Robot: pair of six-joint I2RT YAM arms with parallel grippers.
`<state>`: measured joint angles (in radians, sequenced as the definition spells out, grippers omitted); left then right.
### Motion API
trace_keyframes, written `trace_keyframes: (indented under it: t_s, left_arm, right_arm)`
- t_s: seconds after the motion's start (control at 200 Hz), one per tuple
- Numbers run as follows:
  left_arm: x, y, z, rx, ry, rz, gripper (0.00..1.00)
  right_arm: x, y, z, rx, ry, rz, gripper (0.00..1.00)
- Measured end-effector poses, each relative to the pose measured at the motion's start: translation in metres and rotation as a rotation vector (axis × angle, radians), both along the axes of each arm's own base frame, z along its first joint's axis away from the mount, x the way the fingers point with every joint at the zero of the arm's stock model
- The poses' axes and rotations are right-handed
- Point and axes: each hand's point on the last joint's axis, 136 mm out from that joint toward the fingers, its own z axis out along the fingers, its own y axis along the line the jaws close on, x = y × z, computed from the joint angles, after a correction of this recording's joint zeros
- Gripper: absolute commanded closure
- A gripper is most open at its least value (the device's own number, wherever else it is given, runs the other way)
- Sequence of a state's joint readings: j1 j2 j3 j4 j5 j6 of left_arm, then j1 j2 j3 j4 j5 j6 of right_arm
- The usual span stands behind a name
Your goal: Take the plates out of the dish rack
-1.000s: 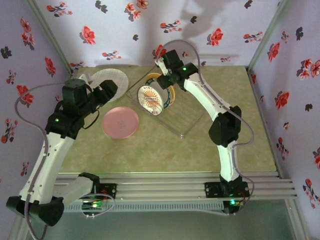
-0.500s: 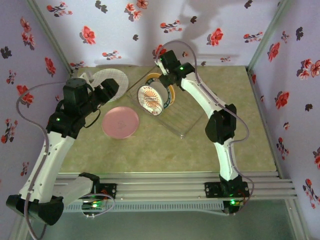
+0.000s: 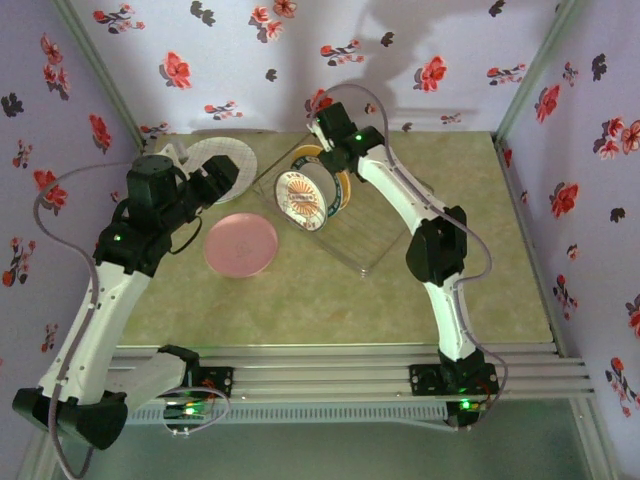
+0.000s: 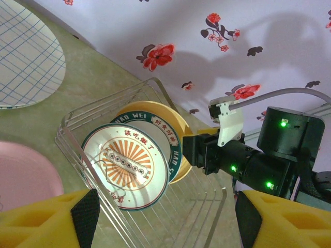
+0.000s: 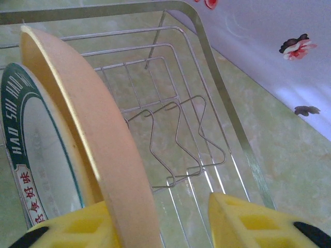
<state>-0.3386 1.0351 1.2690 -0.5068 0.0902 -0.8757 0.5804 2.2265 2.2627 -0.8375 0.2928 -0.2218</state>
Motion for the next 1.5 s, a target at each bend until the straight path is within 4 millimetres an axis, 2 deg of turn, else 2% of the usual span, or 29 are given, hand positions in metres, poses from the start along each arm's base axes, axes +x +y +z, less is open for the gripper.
trace_keyframes:
  t_s: [0.345, 0.53, 0.855, 1.1, 1.5]
  left_arm:
    - [0.000, 0.000, 0.001, -0.002, -0.006, 0.000, 0.27]
    - [0.001, -0.002, 0.005, -0.010, -0.020, -0.008, 0.27]
    - [-0.010, 0.004, 0.021, -0.110, -0.162, 0.024, 0.30]
    - [-0.013, 0.016, 0.043, -0.171, -0.258, 0.085, 0.30]
    - [-0.008, 0.016, 0.045, -0.197, -0.267, 0.099, 0.30]
  right_arm:
    - [-0.004, 0.011, -0.002, -0.051, -0.021, 0.018, 0.85]
    - [-0.001, 0.004, -0.001, -0.133, -0.061, -0.012, 1.00]
    - [-0.004, 0.008, 0.008, -0.204, -0.122, -0.039, 1.00]
    - [-0.003, 0.005, 0.014, -0.234, -0.157, -0.068, 1.00]
    - [0.000, 0.000, 0.027, -0.283, -0.211, -0.090, 1.00]
